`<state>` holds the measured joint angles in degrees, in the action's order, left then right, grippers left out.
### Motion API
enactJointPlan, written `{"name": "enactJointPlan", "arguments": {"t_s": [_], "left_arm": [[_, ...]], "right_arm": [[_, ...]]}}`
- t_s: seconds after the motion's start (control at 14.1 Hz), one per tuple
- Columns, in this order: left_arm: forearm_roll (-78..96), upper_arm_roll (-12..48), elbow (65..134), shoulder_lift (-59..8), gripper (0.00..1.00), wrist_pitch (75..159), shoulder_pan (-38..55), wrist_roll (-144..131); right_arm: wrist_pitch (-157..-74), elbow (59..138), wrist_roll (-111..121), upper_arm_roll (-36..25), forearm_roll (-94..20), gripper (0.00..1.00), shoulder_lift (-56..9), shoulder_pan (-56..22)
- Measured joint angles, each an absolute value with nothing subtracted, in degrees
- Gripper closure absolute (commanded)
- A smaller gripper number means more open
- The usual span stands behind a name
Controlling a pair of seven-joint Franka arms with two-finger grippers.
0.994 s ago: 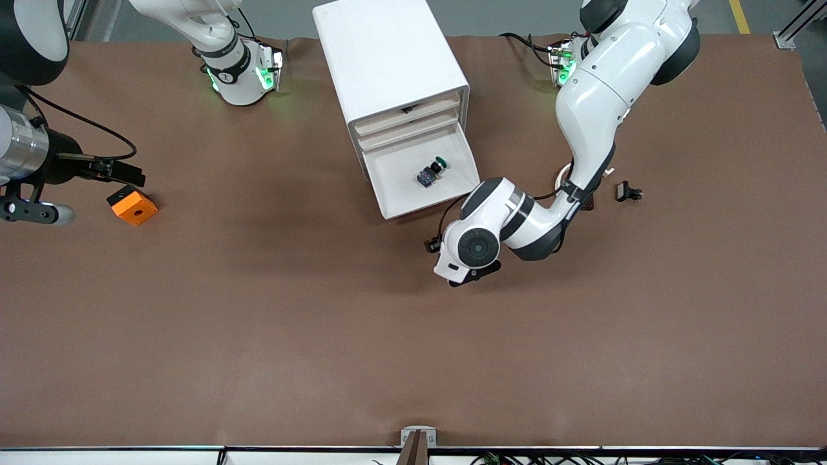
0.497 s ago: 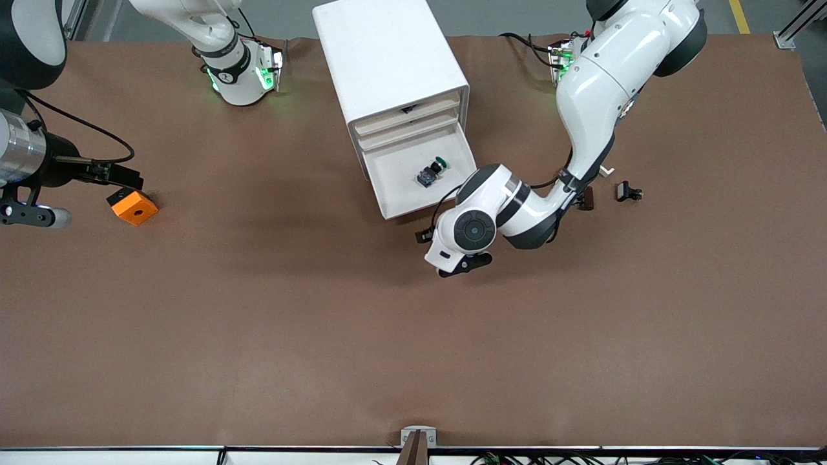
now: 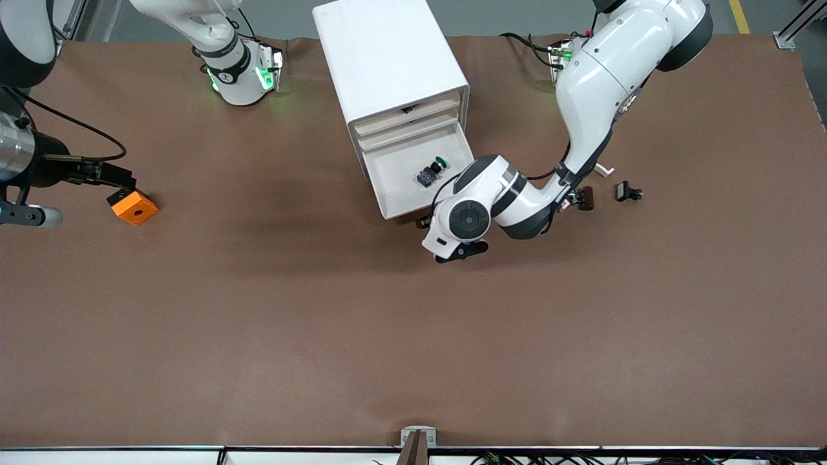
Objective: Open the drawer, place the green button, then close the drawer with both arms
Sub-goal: 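Push the drawer closed with the left gripper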
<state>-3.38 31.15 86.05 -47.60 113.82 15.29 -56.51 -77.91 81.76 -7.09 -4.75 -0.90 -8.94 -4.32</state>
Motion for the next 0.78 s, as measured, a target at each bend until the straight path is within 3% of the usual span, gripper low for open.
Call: {"name": "enactJointPlan", "arguments": {"t_s": [0.78], "left_arm": [[-2.84, 35.4, 89.28, -47.56, 0.0, 113.74, 15.13, -61.62]], "right_arm": [[-77.11, 75.62, -6.58, -4.85, -0.9, 0.0, -8.92, -1.21]]}}
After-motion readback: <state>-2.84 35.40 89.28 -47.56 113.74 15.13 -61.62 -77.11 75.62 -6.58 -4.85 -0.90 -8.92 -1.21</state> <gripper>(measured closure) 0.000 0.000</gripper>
